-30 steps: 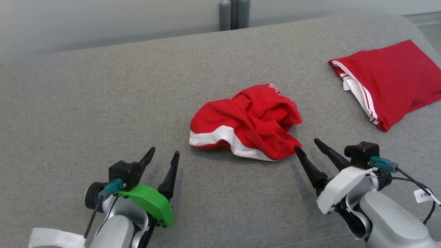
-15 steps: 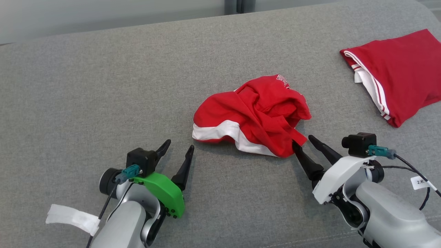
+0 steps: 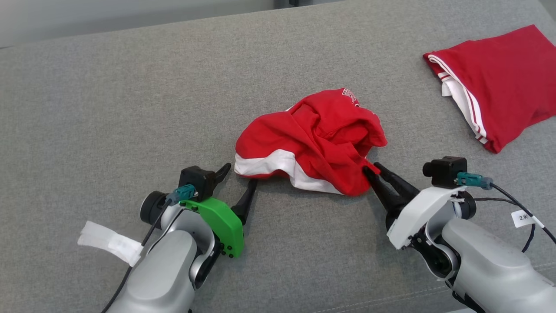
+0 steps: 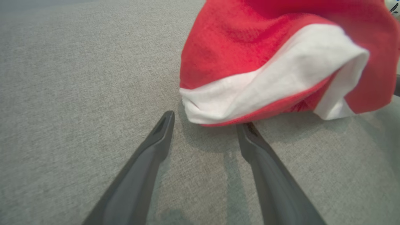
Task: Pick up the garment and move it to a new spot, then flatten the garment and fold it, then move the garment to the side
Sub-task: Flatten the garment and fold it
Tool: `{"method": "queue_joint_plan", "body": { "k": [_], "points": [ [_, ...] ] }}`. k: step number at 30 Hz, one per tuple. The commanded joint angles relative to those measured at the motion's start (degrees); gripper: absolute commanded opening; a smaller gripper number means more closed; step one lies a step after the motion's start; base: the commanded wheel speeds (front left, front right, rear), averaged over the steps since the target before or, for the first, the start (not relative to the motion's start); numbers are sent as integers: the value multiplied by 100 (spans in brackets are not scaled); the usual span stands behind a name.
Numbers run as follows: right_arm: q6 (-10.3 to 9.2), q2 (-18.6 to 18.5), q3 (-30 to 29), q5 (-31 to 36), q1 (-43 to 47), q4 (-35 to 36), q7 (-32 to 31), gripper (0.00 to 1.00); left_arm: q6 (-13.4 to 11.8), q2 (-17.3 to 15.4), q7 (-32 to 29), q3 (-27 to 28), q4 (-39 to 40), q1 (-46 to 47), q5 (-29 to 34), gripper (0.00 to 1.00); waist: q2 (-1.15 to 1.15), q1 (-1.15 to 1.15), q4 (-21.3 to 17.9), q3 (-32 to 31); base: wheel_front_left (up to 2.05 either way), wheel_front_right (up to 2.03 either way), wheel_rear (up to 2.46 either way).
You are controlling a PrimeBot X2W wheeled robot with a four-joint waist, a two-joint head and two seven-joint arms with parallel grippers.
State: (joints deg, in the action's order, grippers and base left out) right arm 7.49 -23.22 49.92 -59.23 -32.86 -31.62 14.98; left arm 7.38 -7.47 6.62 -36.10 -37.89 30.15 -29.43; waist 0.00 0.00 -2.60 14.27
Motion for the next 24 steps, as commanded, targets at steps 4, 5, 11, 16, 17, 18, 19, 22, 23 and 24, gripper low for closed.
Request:
{"method": "queue_joint_plan", "body": {
  "k": [4,5,11,16,17,18,19,22,23,24],
  "points": [
    [0,46,85,-66,-67,44,23,0,17,-5,122,-172,-271,248,-235,0,0,0,-67,-6,0,0,0],
    [0,54,78,-67,-74,67,23,0,17,-5,157,-204,-312,274,-290,0,0,0,-73,-15,0,0,0],
    [0,55,-251,57,71,237,23,0,18,-50,378,-404,-567,378,-535,0,0,0,-62,-131,0,0,0],
    [0,16,-643,147,227,411,22,0,18,-97,565,-421,-616,394,-577,0,0,0,-29,-254,0,0,0],
    [0,5,-761,180,272,462,22,0,18,-115,595,-414,-620,394,-583,0,0,0,-20,-289,0,0,0],
    [0,-11,-858,213,331,519,22,0,18,-142,637,-410,-621,395,-576,0,0,0,-13,-329,0,0,0],
    [0,-31,-938,248,394,566,22,0,18,-159,662,-403,-608,390,-563,0,0,0,-4,-379,0,0,0],
    [0,-94,-1191,339,535,709,21,0,10,-217,734,-381,-547,324,-529,0,0,0,12,-524,0,0,0],
    [0,-111,-1268,365,584,758,20,0,3,-228,758,-372,-526,285,-529,0,0,0,18,-570,0,0,0],
    [0,-130,-1343,381,641,807,20,0,1,-241,755,-371,-503,238,-536,0,0,0,22,-619,0,0,0]
  ]
}}
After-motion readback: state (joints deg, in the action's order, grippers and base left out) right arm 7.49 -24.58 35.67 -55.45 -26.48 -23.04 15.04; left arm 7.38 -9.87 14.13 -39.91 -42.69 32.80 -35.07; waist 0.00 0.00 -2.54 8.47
